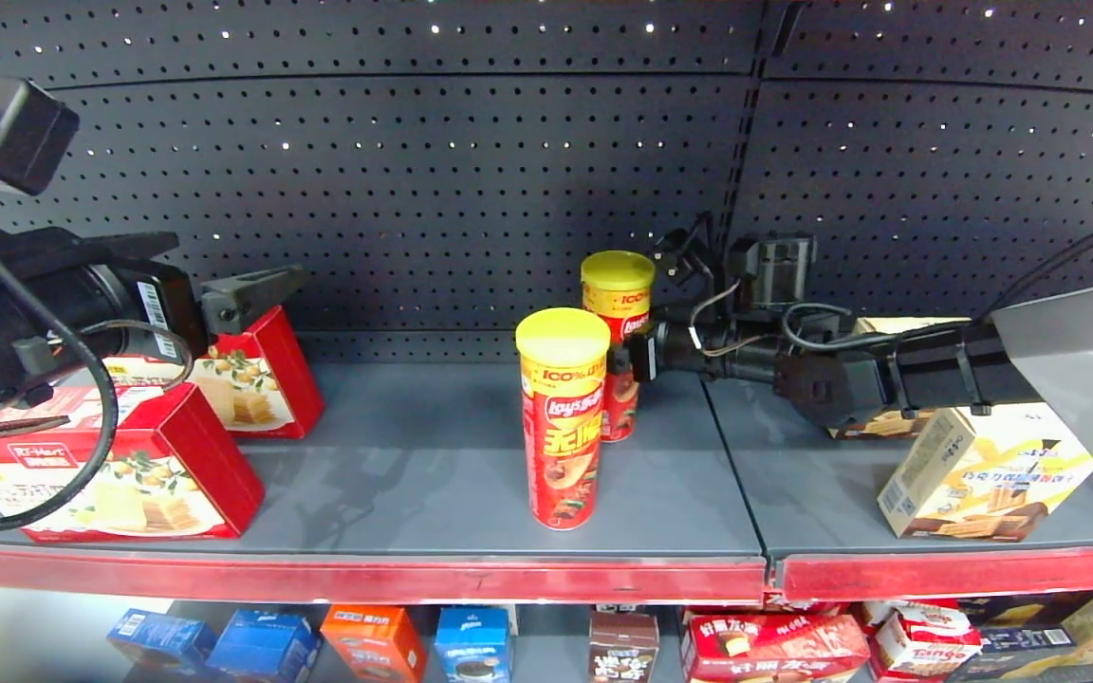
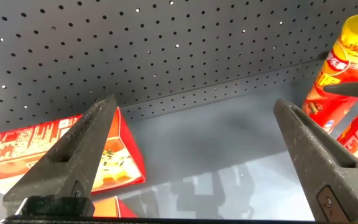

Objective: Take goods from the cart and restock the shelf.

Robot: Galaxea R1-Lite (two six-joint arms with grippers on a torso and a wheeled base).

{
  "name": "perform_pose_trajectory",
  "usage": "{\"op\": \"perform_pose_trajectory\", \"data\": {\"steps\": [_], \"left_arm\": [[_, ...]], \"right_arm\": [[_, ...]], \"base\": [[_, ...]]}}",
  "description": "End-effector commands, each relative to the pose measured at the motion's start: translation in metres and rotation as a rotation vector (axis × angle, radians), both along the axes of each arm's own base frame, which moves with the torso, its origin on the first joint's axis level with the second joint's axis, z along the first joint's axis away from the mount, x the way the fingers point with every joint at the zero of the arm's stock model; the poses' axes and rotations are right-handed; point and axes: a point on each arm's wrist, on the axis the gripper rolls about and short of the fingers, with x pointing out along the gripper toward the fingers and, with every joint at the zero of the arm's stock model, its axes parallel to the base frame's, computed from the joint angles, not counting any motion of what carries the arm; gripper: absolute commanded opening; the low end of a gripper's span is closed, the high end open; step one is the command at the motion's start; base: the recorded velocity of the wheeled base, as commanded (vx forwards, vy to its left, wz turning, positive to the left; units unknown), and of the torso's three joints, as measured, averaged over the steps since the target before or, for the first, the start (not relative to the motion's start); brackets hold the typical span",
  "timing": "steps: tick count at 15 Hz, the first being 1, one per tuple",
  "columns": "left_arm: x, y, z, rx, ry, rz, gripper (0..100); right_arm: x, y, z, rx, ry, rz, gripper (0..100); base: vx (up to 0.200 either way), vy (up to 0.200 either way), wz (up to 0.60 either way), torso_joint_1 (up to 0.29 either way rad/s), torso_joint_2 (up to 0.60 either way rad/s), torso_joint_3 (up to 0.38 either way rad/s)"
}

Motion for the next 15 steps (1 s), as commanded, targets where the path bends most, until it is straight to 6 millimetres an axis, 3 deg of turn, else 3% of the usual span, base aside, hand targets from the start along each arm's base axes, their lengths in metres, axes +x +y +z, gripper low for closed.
{"op": "perform_pose_trajectory", "data": {"steps": [1, 15], "left_arm": [[0.001, 0.000, 0.000, 0.000, 0.002, 0.000, 100], [0.016, -0.003, -0.008, 0.005, 0.029, 0.000, 100]], "right_arm": [[-0.013, -0.005, 0.009, 0.001, -0.003, 0.004, 100], [-0.058, -0.022, 0.023, -0.009, 0.018, 0.022, 100]], "base": [[0.000, 0.000, 0.00, 0.000, 0.00, 0.000], [0.000, 0.000, 0.00, 0.000, 0.00, 0.000]]}}
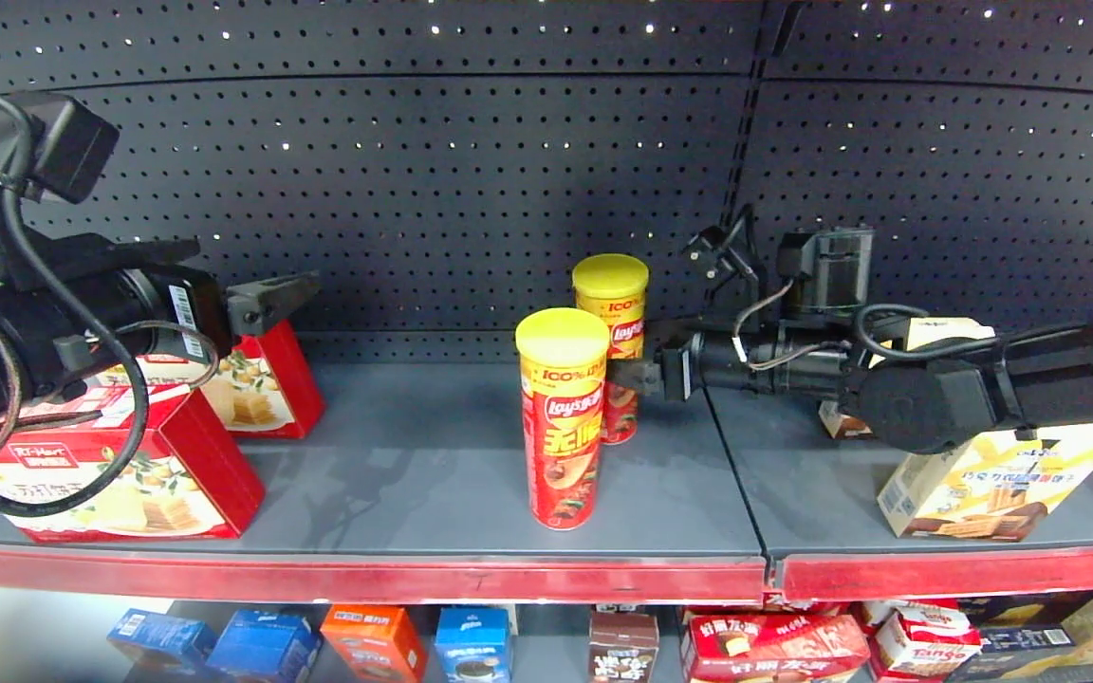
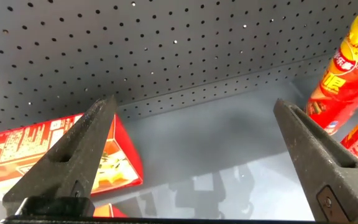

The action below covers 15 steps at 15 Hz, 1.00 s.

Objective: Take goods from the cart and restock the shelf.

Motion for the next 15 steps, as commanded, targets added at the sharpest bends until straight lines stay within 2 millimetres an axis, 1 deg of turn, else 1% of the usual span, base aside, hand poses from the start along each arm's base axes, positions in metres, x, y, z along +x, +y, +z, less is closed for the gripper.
{"op": "perform_pose_trajectory", "data": {"steps": [1, 3, 6, 7, 12, 15], "left_arm": [[0.002, 0.000, -0.002, 0.001, 0.008, -0.001, 100], [0.003, -0.001, -0.002, 0.001, 0.010, -0.001, 100], [0.003, -0.001, -0.002, 0.002, 0.010, 0.001, 100], [0.003, -0.001, -0.002, 0.002, 0.010, 0.001, 100], [0.003, -0.001, -0.002, 0.002, 0.010, 0.001, 100], [0.003, -0.001, -0.002, 0.002, 0.010, -0.001, 100]], "right_arm": [[-0.011, -0.006, 0.011, 0.009, -0.014, 0.002, 100], [-0.014, -0.009, 0.010, 0.006, -0.009, -0.003, 100], [-0.016, -0.010, 0.005, -0.002, 0.006, -0.003, 100], [-0.017, -0.011, 0.007, 0.000, 0.002, -0.003, 100], [-0.013, -0.015, 0.007, 0.001, 0.001, -0.020, 100], [-0.007, -0.018, 0.002, -0.007, 0.007, -0.039, 100]], "base": [[0.000, 0.000, 0.00, 0.000, 0.00, 0.000], [0.000, 0.000, 0.00, 0.000, 0.00, 0.000], [0.000, 0.000, 0.00, 0.000, 0.00, 0.000], [0.000, 0.000, 0.00, 0.000, 0.00, 0.000], [0.000, 0.000, 0.00, 0.000, 0.00, 0.000], [0.000, 0.000, 0.00, 0.000, 0.00, 0.000]]}}
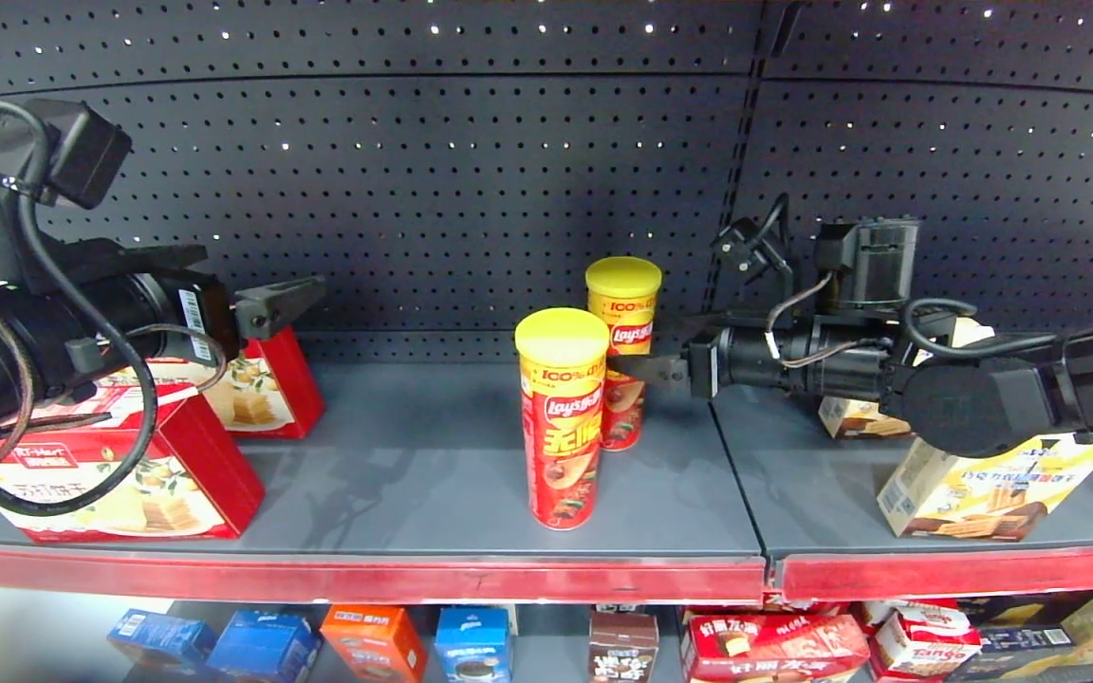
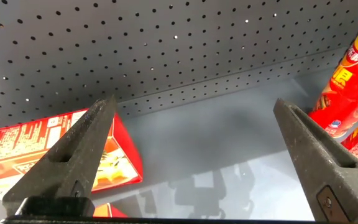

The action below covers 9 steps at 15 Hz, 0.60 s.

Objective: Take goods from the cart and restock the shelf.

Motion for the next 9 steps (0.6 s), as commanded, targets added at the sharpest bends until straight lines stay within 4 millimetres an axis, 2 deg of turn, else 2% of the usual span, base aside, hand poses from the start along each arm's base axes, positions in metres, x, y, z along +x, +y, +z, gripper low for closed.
{"op": "perform_pose_trajectory", "data": {"steps": [1, 9], "left_arm": [[0.000, 0.000, 0.000, 0.000, -0.001, -0.001, 100], [0.004, -0.001, -0.002, 0.000, 0.001, -0.002, 100]], "right_arm": [[0.005, -0.001, -0.005, -0.005, 0.009, -0.009, 100], [0.002, -0.008, 0.006, 0.008, -0.017, -0.021, 100]], "base": [[0.000, 0.000, 0.00, 0.000, 0.00, 0.000], [0.000, 0.000, 0.00, 0.000, 0.00, 0.000]]}}
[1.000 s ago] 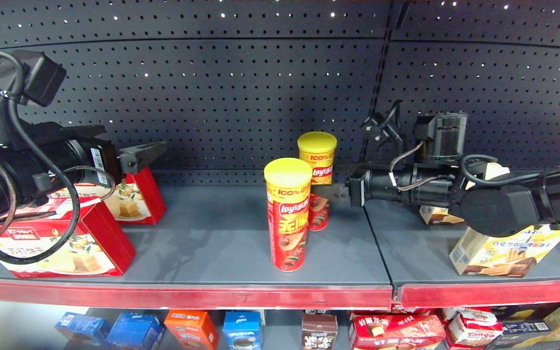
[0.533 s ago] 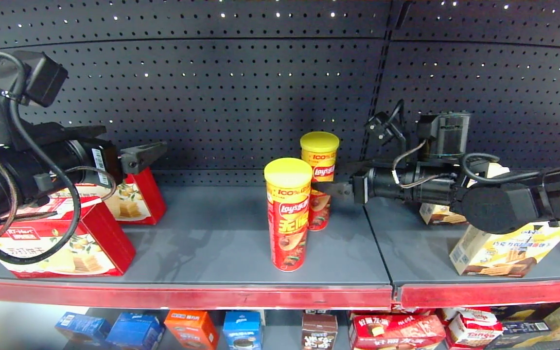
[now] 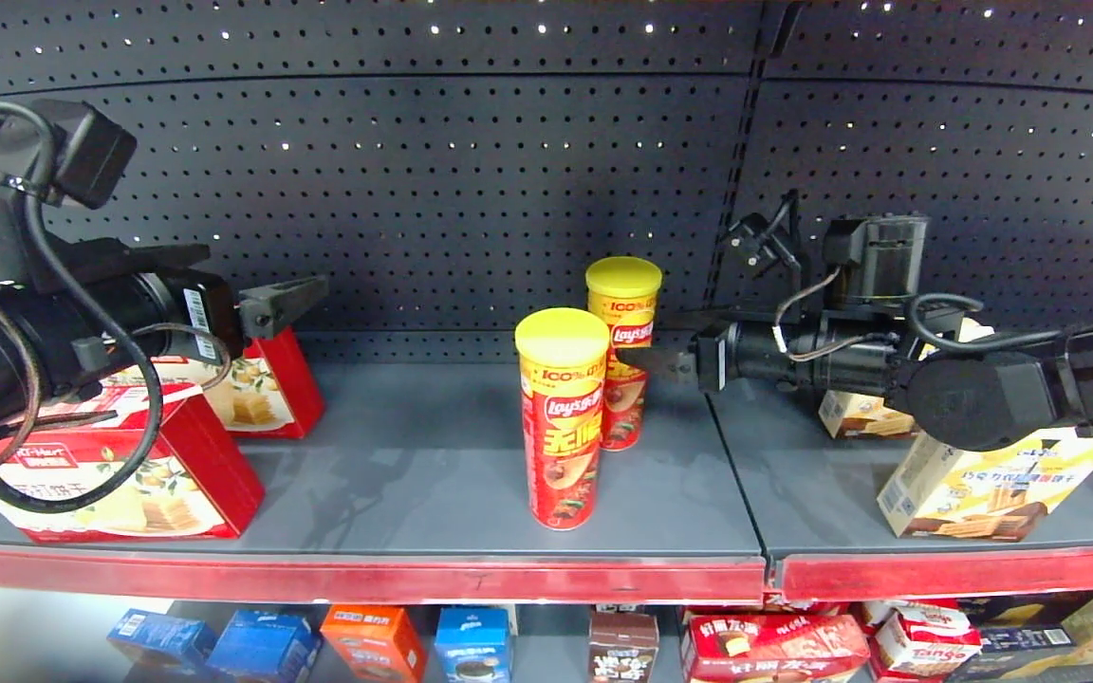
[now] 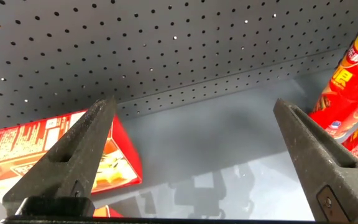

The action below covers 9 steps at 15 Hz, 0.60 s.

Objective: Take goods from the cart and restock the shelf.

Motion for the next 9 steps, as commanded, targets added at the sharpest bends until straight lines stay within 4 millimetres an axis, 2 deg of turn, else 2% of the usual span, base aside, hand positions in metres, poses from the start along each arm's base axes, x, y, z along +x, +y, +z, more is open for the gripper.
{"op": "perform_pose_trajectory", "data": {"steps": [1, 8, 9], "left_arm": [[0.002, 0.000, -0.001, 0.001, 0.005, 0.000, 100], [0.005, -0.001, -0.005, 0.003, 0.019, 0.000, 100], [0.007, -0.001, -0.006, 0.005, 0.025, 0.001, 100]], "right_arm": [[-0.004, -0.002, 0.005, 0.005, -0.010, 0.002, 100], [-0.027, -0.027, 0.027, 0.021, -0.048, -0.038, 100], [-0.036, -0.032, 0.036, 0.030, -0.065, -0.041, 100]], "base": [[0.000, 0.000, 0.00, 0.000, 0.00, 0.000], [0.000, 0.000, 0.00, 0.000, 0.00, 0.000], [0.000, 0.000, 0.00, 0.000, 0.00, 0.000]]}}
